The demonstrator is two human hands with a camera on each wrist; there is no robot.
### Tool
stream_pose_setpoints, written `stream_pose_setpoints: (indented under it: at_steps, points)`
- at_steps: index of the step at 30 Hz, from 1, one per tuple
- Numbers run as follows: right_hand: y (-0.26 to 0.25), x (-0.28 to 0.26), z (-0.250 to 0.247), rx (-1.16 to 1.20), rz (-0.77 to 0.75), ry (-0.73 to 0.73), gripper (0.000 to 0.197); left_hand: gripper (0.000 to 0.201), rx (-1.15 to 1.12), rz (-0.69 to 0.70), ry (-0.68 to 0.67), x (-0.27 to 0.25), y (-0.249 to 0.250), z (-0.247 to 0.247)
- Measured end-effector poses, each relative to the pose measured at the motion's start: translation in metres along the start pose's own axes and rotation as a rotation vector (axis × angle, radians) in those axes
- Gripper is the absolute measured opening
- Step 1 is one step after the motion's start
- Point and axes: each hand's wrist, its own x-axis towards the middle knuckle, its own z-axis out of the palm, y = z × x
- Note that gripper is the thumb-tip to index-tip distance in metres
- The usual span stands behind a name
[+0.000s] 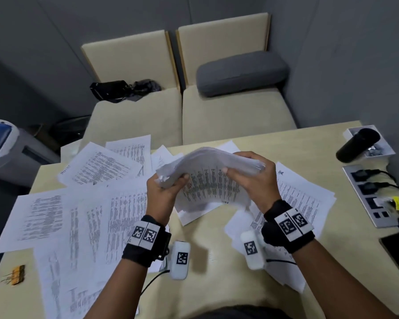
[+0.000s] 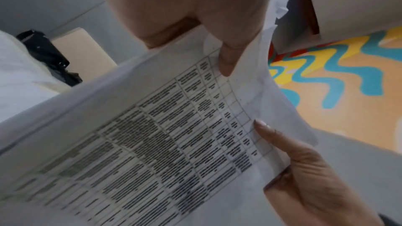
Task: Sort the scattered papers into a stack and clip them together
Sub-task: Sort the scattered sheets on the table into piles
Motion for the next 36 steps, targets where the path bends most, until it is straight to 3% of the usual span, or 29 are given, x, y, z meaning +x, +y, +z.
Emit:
stream_pose_setpoints:
  at_steps: [2,5,7,10,13,14,16,19,22,27,30,33,36]
  points:
    - [0.015,0.000,0.000,0.049,0.186,-0.012,0.032,0.032,0.030,-0.139,-0.021,0.006,-0.019,-0.001]
    - [0.054,0.005,-0.001,-0.164,0.380,-0.078,0.028,0.037,0.178,-0.281,-0.161,0.013,-0.049,-0.001]
    - [0.074,0.011,-0.007,-0.243,0.424,-0.063,0.027,0.031,0.327,-0.232,-0.229,0.017,-0.059,0.005]
    - [0.094,0.015,-0.034,-0.268,0.433,-0.034,0.029,0.013,0.513,-0.143,-0.174,0.030,-0.059,0.010]
    - [0.126,0.001,-0.090,-0.374,0.530,0.248,0.029,0.024,0.724,-0.146,-0.167,0.046,-0.065,-0.001]
    - [0.136,-0.009,-0.111,-0.473,0.605,0.376,0.033,0.023,0.799,-0.173,-0.187,0.052,-0.073,-0.009]
    - [0.153,-0.033,-0.148,-0.750,0.779,0.562,0.060,0.019,0.924,-0.253,-0.245,0.061,-0.089,-0.023]
    - [0.164,-0.062,-0.168,-1.015,0.933,0.581,0.104,0.021,1.067,-0.375,-0.359,0.062,-0.115,-0.034]
    - [0.159,-0.066,-0.155,-1.012,0.890,0.604,0.116,0.026,1.104,-0.488,-0.414,0.052,-0.138,-0.033]
    - [0.153,-0.049,-0.135,-0.717,0.903,0.674,0.117,0.029,1.030,-0.599,-0.352,0.036,-0.164,-0.025]
    - [0.146,-0.046,-0.134,-0.612,0.891,0.655,0.086,0.036,0.995,-0.627,-0.362,0.036,-0.172,-0.030]
    - [0.128,-0.037,-0.142,-0.426,0.716,0.536,0.046,0.040,0.961,-0.648,-0.372,0.040,-0.173,-0.043]
    - [0.085,-0.024,-0.150,-0.126,0.545,0.320,0.043,0.046,0.908,-0.658,-0.364,0.047,-0.186,-0.060]
